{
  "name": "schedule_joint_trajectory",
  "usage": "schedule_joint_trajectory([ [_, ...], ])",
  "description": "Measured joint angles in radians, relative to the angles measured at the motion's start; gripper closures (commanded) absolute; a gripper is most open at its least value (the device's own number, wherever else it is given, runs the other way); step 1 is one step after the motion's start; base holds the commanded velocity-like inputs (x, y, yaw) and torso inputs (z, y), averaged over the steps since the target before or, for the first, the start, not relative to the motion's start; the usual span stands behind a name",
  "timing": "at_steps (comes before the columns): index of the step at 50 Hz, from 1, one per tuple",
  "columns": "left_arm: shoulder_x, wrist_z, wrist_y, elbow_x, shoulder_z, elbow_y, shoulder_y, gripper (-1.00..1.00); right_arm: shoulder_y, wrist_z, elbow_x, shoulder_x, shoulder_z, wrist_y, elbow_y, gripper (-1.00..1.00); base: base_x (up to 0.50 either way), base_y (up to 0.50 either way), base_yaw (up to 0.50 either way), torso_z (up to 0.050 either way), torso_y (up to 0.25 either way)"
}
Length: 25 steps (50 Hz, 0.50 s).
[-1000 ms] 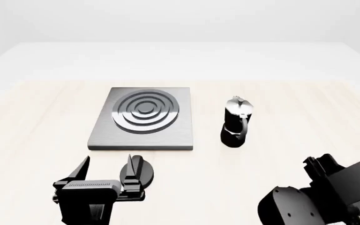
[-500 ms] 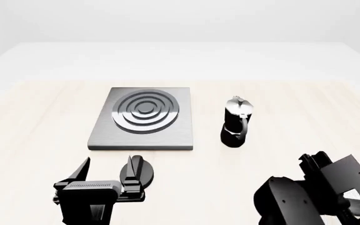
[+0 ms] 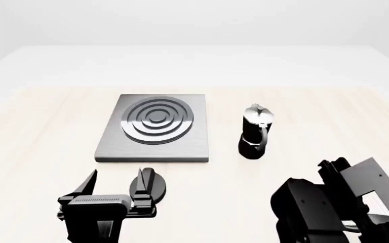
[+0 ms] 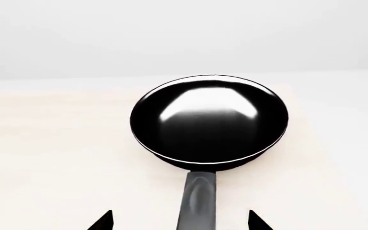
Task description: Put the frying pan on the stove.
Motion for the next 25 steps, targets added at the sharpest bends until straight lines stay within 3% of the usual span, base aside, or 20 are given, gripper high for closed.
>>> schedule_joint_trajectory([
  [25,-0.011,-0.007,0.004,-0.01,0.003,-0.001,-0.001,-1.0,0.064,0.02,-0.002,-0.009,0.022,-0.034,0.12,-1.0,0.0,0.0,0.0,0.0,0.0],
])
